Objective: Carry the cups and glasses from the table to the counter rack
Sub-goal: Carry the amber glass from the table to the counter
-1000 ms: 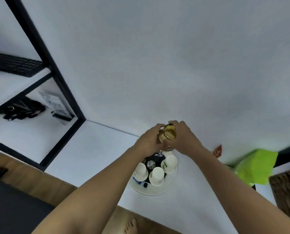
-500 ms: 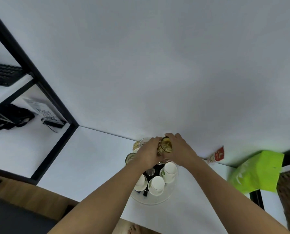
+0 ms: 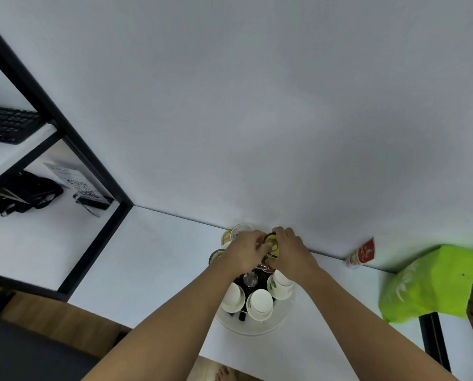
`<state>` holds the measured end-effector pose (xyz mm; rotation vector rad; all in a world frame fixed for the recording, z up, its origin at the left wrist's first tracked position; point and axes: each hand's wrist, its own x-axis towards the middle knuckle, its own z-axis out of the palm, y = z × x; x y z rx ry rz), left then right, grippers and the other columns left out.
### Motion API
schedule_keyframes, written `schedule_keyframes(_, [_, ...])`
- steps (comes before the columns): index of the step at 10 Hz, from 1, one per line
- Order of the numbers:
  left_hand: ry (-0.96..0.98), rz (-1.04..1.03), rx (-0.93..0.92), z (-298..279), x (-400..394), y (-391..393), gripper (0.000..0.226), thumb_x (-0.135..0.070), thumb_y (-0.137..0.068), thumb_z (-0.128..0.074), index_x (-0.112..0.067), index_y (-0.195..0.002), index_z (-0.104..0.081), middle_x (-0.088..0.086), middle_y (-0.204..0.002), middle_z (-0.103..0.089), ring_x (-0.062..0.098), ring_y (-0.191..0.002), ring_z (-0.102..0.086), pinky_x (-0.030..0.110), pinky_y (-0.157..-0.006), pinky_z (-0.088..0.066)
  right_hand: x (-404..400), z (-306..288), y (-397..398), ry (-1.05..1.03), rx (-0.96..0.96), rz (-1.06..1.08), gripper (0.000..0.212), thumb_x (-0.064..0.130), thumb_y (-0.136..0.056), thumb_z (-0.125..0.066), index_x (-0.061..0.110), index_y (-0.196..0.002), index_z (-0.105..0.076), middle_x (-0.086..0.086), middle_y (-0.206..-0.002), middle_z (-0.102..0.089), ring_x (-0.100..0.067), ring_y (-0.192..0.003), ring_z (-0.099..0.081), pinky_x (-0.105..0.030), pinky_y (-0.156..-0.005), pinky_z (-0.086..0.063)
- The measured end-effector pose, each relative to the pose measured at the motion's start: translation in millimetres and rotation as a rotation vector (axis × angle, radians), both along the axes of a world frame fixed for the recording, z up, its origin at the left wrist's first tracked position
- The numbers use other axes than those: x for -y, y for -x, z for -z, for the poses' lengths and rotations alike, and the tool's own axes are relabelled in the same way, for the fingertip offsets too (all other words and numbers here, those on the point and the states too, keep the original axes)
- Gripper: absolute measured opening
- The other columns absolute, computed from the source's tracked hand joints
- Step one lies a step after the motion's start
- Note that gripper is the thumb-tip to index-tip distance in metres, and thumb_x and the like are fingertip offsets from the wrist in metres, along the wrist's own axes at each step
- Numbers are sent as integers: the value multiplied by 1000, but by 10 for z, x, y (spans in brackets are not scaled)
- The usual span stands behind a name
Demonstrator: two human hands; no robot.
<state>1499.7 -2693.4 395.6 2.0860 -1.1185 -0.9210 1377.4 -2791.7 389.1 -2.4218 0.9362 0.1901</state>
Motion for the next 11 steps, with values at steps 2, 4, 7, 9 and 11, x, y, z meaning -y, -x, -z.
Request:
schedule_keyframes(2, [-80,84,165,73,62,64,23,-19,-103,-54,-7,-115,-70,16,-102,-73,33,-95,-68,41,-79,-55,0,156,15,-6,-43,13,66,31,-86,-75,15,-139,-39,-11,-128,-46,-32,-112,-52,-38,-89,-48])
schedule_keyframes(4, [-212,179,250,79,97,75,27,-15,-103,-44,-13,-116,-68,13,-109,-72,31,-99,-66,41,-81,-54,-44,308,28,-99,-26,69,80,34,-86,-76,16,-151,-33,-13,-137,-43,-38,-127,-45,-41,-102,-44])
schedule_keyframes(7, [-177,131,229,64,102,57,31,-11,-101,-45,-11,-117,-73,15,-105,-74,31,-96,-68,41,-82,-55,3,343,11,-184,-12,111,91,34,-88,-74,17,-160,-20,-13,-149,-37,-39,-137,-36,-41,-111,-37])
schedule_keyframes(9, [-109,81,226,-10,120,1,31,-14,-103,-47,-9,-121,-72,15,-113,-74,33,-104,-68,35,-87,-52,89,179,12,-204,-29,116,91,33,-88,-72,19,-160,-18,-9,-155,-35,-36,-139,-31,-41,-111,-32])
schedule_keyframes(11, [130,-120,84,-470,313,-132,29,-19,-105,-50,-18,-127,-70,1,-129,-70,18,-112,-66,27,-97,-49,285,-333,-38,-210,238,265,48,18,-95,-61,19,-141,-47,-3,-139,-51,-25,-126,-47,-35,-103,-40])
